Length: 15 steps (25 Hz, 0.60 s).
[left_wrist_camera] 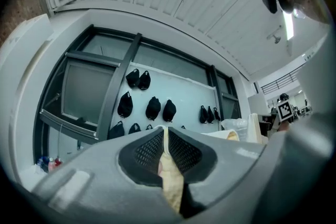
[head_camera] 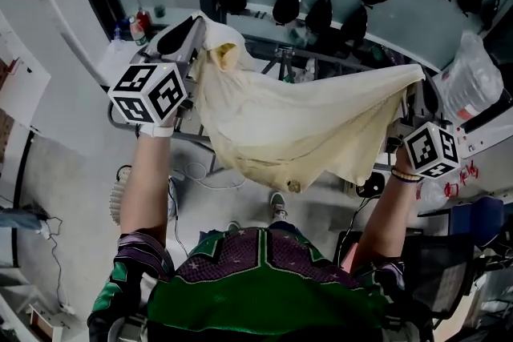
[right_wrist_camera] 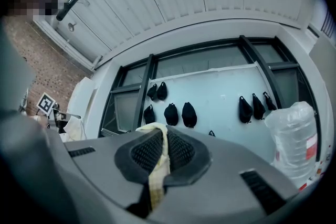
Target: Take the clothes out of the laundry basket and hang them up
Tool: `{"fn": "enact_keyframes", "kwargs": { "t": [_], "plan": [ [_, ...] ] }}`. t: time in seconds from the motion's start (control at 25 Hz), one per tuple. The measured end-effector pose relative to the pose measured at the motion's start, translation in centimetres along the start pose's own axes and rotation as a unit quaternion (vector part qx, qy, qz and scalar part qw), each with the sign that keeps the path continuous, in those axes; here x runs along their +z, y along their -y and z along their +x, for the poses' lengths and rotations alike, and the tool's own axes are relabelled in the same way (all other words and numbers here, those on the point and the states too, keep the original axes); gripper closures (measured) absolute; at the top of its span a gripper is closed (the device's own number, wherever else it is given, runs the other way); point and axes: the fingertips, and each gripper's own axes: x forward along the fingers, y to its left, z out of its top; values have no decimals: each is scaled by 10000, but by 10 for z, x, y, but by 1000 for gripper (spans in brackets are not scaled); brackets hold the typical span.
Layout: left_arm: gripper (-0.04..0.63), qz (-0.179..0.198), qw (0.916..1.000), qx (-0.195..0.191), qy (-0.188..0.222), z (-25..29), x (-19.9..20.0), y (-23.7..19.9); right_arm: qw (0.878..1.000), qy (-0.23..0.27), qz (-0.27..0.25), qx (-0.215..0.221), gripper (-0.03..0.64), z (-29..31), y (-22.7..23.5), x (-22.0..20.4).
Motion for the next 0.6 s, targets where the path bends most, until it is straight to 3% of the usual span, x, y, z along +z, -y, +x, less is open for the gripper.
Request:
{"fn": "enact_keyframes", "kwargs": {
  "t": [0.36,0.6],
  "plan": [
    [560,11,9984,-495,-269,113,-28,76,9997,-169,138,84,616,54,76,-19],
    [560,-10,9962,-703,-508,175,-59,104,9985,-468,201,222,616,94,108,-51]
  ]
}}
